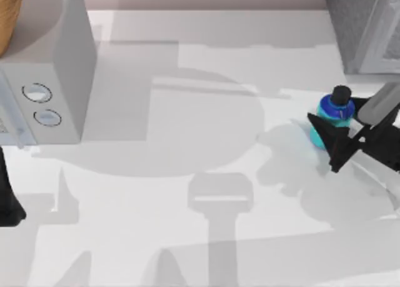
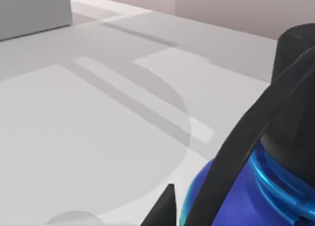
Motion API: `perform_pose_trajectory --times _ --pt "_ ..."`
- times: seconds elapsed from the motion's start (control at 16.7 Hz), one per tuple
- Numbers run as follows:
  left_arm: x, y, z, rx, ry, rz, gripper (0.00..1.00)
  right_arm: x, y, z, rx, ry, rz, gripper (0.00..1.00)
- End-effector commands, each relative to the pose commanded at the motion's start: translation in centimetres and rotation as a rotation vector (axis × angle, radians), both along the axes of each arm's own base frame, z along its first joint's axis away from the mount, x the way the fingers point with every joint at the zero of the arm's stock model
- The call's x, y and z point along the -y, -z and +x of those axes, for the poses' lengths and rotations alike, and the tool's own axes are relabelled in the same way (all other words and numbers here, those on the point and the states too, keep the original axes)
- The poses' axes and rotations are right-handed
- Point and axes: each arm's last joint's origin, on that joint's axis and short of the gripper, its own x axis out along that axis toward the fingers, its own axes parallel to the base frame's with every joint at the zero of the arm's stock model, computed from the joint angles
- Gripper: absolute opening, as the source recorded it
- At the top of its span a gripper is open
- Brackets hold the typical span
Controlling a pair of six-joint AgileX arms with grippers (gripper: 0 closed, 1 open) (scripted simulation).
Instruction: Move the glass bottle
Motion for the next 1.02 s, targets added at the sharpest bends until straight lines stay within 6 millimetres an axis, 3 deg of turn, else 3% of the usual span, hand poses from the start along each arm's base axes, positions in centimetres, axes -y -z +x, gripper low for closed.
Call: perform_pose_trajectory --times 0.6,0.78,1.02 --pt "0.0 0.0 0.0 0.0 0.0 0.0 1.0 0.4 0.0 0.3 -0.001 0.003 -0.013 0.0" --pt "0.0 0.0 0.0 0.0 0.0 0.0 1.0 2.0 0.4 1.4 -0.014 0.0 -0.065 0.0" --pt "0.0 0.0 0.0 0.0 0.0 0.0 1.0 5.6 1.5 3.3 -0.063 -0.027 -0.158 0.0"
